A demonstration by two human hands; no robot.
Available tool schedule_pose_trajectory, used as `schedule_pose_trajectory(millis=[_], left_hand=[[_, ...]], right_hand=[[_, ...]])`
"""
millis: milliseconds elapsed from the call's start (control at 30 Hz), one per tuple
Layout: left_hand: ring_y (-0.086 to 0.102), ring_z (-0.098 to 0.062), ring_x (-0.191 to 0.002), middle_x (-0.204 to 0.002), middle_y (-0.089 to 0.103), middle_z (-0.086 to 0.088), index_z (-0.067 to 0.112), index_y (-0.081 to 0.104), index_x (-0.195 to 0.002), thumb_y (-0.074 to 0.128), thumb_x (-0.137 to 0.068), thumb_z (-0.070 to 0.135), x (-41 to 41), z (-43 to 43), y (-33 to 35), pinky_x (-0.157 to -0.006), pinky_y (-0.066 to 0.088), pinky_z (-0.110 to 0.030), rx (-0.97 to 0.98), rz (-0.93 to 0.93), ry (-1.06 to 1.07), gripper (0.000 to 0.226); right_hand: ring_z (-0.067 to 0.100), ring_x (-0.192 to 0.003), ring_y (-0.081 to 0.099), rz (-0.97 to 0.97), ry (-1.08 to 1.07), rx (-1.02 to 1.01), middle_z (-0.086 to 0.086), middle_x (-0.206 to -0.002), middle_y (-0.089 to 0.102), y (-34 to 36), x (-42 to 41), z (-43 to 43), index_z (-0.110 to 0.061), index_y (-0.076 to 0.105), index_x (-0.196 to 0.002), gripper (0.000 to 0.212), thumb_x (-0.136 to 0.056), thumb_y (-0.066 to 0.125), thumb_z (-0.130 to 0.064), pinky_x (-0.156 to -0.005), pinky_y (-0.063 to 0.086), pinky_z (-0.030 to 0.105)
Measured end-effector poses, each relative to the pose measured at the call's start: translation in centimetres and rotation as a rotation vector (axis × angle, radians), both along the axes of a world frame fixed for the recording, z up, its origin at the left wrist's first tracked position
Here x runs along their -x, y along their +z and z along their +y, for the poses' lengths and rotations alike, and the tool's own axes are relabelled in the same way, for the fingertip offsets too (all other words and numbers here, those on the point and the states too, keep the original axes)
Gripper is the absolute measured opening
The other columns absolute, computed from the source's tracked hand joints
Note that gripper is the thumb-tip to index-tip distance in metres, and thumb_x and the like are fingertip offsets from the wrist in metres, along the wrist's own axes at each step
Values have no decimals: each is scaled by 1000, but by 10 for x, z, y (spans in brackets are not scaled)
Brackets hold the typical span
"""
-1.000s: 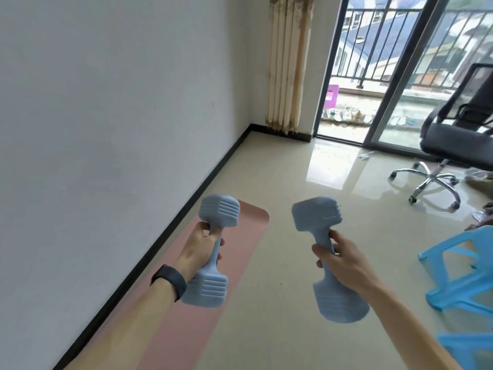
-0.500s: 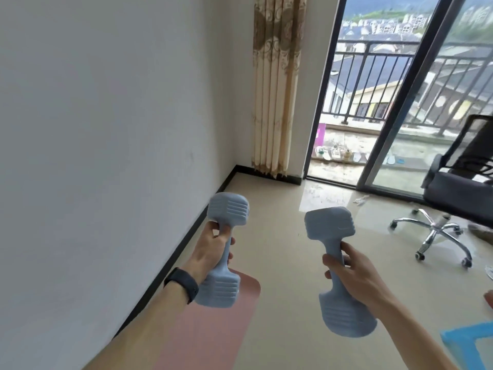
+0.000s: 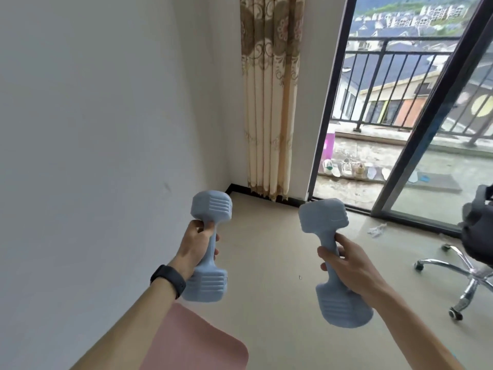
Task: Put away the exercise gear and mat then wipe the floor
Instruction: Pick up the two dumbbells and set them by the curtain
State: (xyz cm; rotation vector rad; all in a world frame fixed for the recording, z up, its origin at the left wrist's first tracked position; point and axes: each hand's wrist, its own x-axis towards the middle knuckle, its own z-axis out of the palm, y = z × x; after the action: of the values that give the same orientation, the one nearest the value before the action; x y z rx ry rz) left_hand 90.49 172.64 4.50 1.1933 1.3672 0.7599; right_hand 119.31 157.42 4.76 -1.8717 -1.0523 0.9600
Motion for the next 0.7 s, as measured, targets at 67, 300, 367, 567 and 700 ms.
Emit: schedule_pose_trajectory(millis=[67, 300, 367, 567, 700], left_hand=[[58, -27, -62, -96, 65, -17, 13, 51, -107, 52, -101, 38, -25, 37, -2, -58, 50, -36, 18, -14, 34, 25], [55, -26, -60, -92, 62, -14, 11, 52, -106, 53, -101, 36, -90, 146, -4, -58, 49, -35, 126, -58, 128, 26], [54, -25, -60, -91, 62, -14, 10, 52, -105, 52, -101, 35, -107, 187, -11, -59, 48, -35, 125, -50, 135, 25], [52, -24, -59, -90, 59, -12, 10, 49, -107, 50, -102, 34, -153, 308, -36, -56, 46, -33, 135, -35, 122, 24], [54, -24, -58, -95, 60, -13, 13, 48, -110, 51, -101, 37, -185, 370, -48, -53, 46, -33, 190, -3, 76, 26]], right_hand=[[14, -76, 72, -12, 51, 1, 2, -85, 73, -2, -28, 47, -26, 61, -101, 6, -95, 61, -26, -76, 56, 38], [13, -73, 71, -23, 183, 48, 5, -85, 72, -6, -94, 195, -24, 61, -106, 10, -96, 60, -24, -70, 53, 29], [13, -74, 71, -14, 191, 54, 6, -86, 72, -14, -111, 239, -24, 61, -105, 9, -96, 60, -24, -70, 53, 30], [16, -74, 71, -1, 194, 73, 10, -92, 71, -37, -154, 353, -21, 61, -105, 9, -96, 60, -22, -72, 54, 32], [20, -78, 72, 52, 163, 118, 15, -96, 70, -49, -186, 413, -19, 61, -105, 9, -97, 60, -21, -71, 54, 30]])
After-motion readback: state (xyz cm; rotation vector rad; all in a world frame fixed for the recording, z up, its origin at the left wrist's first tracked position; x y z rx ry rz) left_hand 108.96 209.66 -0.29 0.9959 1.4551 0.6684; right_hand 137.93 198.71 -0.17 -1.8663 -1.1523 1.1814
